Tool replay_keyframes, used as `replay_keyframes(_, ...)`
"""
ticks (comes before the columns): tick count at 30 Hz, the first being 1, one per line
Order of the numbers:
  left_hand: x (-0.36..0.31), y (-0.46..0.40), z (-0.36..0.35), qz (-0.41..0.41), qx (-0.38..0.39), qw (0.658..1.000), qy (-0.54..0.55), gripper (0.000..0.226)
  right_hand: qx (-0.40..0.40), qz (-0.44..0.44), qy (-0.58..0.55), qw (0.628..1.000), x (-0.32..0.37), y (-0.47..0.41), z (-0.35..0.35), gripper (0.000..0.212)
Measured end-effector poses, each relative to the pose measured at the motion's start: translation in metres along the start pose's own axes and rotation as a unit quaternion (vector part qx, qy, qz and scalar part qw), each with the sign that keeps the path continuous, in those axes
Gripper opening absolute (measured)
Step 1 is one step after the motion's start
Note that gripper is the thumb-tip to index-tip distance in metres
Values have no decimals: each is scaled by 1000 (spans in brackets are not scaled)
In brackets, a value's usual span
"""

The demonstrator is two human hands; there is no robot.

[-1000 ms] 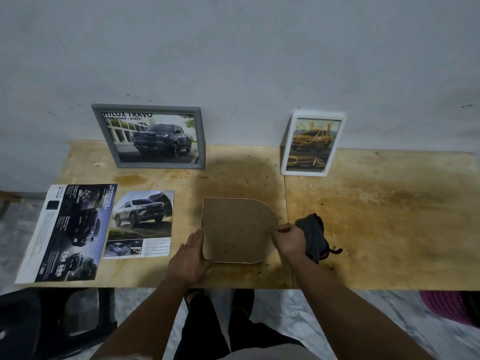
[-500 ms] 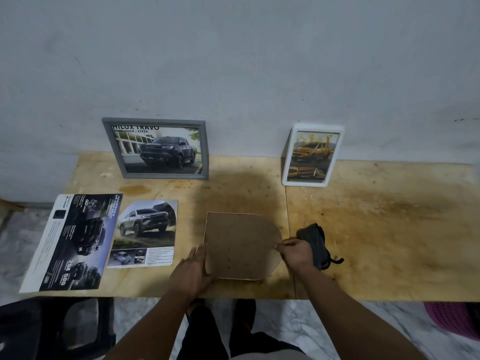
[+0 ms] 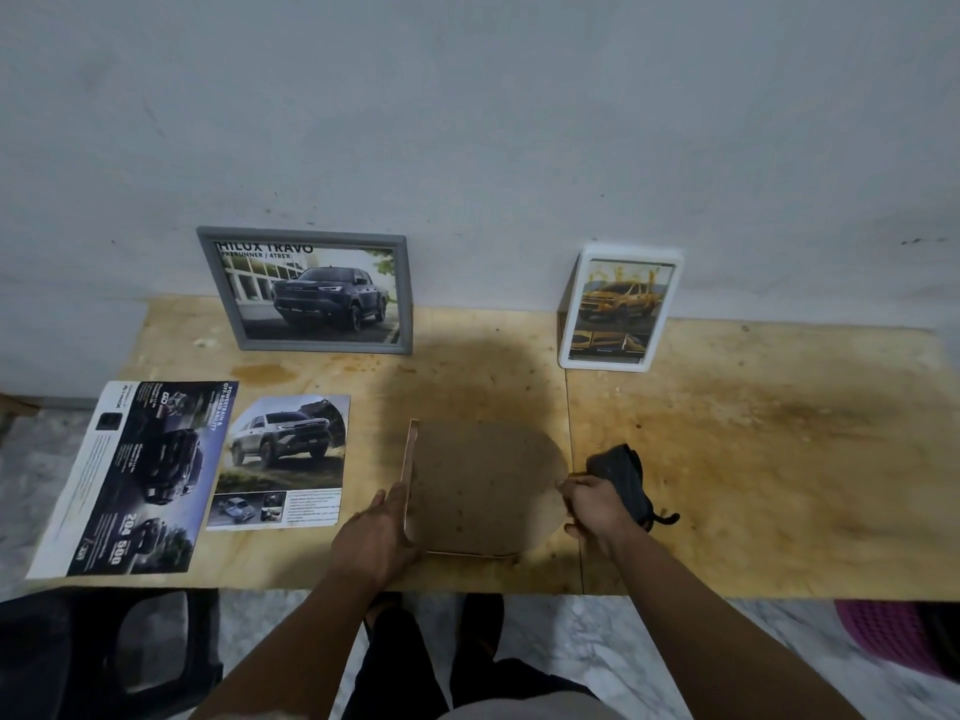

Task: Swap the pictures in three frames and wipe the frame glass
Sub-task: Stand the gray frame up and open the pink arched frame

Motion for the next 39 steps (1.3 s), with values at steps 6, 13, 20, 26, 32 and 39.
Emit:
replay_keyframes(6,0,2,-1,-5,-4,1000,4,92,-34,89,-104,990,-11,11,14,15)
replay_keyframes(13,4,0,-5,0,2,999,33,105,-67,133,-174,973,45,6,7,13)
replay_keyframes(20,7,-2,-7,6,3,1000,21,109,-137,154,-157,966,133,-34,-13,13)
replay_keyframes(26,7,-3,-6,-10,6,1000,23,102,-168,159,-103,967,155,-46,-30,36)
replay_keyframes(32,8,-4,-8,-2,12,1000,21,97,-184,259,73,945,100,-7,-38,39)
replay_keyframes(39,8,-4,-12,-13,0,1000,7,91,-102,235,382,888,-10,-4,-46,52)
Point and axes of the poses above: each hand's wrist, its own y-axis away from the middle knuckle, its own z-axis out of the back of the hand, x = y × z, the point moved 1 cm from there along -y, towards the middle knuckle, and after that the axes turned 1 degree about x, right-handed, at the moved point
